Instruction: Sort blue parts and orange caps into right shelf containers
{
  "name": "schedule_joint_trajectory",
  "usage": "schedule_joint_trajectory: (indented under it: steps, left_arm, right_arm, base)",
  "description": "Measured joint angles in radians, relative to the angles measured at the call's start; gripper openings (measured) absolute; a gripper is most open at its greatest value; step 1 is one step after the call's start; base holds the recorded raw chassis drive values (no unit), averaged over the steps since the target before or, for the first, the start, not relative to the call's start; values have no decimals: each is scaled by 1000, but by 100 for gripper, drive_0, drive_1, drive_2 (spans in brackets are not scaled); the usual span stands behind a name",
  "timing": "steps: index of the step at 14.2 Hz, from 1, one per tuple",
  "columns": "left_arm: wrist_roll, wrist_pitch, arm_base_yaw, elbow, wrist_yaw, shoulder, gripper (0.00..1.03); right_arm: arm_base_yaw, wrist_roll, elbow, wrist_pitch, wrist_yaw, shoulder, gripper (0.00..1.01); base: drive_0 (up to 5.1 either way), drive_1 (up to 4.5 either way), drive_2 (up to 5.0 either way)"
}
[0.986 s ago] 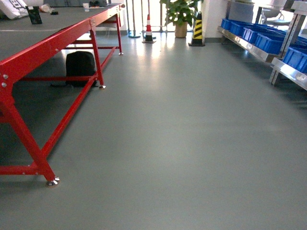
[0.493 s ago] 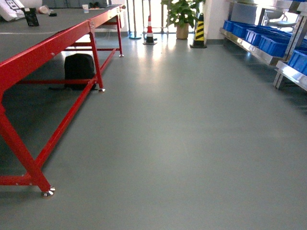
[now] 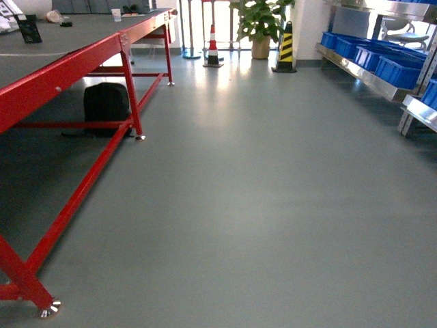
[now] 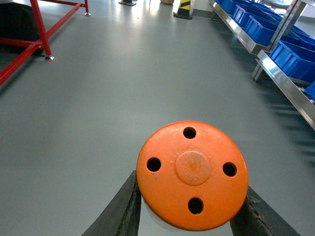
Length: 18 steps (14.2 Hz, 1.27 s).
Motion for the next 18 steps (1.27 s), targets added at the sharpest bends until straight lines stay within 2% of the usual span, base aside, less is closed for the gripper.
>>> schedule_joint_trajectory:
  steps: [18]
  left_arm:
    - [0, 2, 0, 0, -2, 2, 44]
  right_arm:
    - [0, 0, 0, 0, 0, 0, 41]
  base:
    - [3, 424, -419]
